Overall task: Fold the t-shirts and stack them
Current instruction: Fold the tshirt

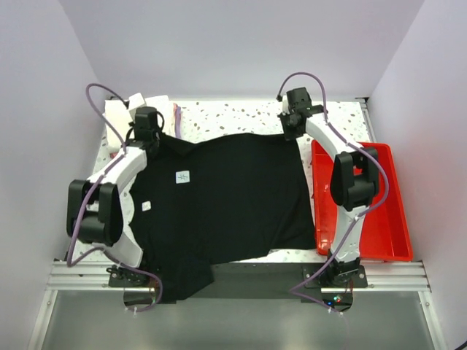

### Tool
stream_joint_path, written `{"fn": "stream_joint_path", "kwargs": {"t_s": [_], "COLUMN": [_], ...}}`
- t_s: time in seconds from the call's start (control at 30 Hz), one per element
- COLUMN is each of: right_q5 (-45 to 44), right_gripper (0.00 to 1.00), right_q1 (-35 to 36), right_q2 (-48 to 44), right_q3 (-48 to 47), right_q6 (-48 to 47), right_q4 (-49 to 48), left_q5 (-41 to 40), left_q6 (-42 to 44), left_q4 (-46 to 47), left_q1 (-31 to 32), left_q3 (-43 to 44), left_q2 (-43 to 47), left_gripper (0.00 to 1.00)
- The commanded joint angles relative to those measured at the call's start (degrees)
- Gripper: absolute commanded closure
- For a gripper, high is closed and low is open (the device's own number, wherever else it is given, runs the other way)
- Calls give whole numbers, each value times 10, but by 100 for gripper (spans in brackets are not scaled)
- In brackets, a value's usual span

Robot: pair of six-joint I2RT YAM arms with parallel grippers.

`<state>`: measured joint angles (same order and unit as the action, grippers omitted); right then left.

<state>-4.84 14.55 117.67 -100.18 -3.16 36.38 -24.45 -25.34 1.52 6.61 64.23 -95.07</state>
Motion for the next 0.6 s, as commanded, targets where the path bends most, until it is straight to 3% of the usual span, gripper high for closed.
{"fn": "stream_joint_path", "kwargs": {"t_s": [0.0, 0.07, 0.37, 0.57], "right_q5": [17, 20, 37, 39], "right_gripper": [100, 100, 100, 100], "right_q1": [-1, -1, -1, -2], "right_q2": [-67, -87, -132, -161], "right_q3": [24, 42, 74, 88], "right_q6": [-24, -32, -62, -72], "right_q4": [-10, -9, 23, 40], "left_q5": [-17, -24, -118, -118], "left_q6": [-71, -109, -312, -374], "left_q4": [-52, -84, -388, -484], "left_q1": [-1, 1, 42, 72], "left_q3": [-37, -56, -124, -152], "left_q2": [84, 109, 254, 333], "left_gripper": [100, 100, 100, 100]}}
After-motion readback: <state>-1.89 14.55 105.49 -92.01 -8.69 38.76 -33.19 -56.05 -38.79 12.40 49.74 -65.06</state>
